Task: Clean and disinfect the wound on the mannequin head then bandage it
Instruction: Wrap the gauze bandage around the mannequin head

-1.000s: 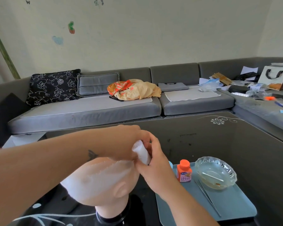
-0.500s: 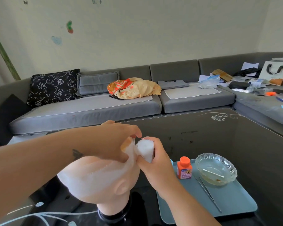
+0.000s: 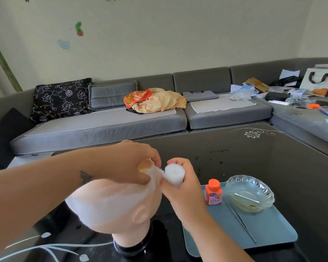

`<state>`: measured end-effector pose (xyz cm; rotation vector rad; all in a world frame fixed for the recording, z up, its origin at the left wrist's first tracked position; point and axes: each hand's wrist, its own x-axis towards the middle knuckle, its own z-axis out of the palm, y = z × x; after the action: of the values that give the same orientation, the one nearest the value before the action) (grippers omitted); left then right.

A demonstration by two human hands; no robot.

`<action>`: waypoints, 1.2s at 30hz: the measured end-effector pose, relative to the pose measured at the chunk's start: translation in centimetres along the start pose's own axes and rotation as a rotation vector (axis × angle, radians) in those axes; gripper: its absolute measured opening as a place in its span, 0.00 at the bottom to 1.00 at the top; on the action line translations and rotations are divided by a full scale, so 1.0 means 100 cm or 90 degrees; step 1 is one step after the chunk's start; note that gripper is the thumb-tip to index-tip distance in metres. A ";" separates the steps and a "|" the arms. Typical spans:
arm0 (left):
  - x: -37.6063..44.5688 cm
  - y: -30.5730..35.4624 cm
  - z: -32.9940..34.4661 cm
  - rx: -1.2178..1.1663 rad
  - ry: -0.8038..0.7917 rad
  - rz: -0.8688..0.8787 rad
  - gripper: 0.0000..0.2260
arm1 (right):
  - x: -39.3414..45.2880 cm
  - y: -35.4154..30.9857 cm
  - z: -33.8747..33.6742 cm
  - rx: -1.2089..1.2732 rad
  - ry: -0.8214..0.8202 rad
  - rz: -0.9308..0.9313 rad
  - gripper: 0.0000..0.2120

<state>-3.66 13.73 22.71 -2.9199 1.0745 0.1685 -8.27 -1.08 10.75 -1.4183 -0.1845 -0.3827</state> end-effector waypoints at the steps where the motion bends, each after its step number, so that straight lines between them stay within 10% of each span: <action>1: 0.001 0.001 0.001 0.000 0.009 0.002 0.17 | 0.000 0.000 0.000 -0.006 0.008 -0.006 0.16; 36: -0.020 0.006 0.003 0.082 0.014 0.200 0.09 | -0.026 0.009 0.016 -0.086 -0.003 -0.080 0.17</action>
<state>-5.60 14.65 22.60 -2.6309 1.4814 0.0695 -10.12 1.01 9.24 -1.5452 -0.2556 -0.5033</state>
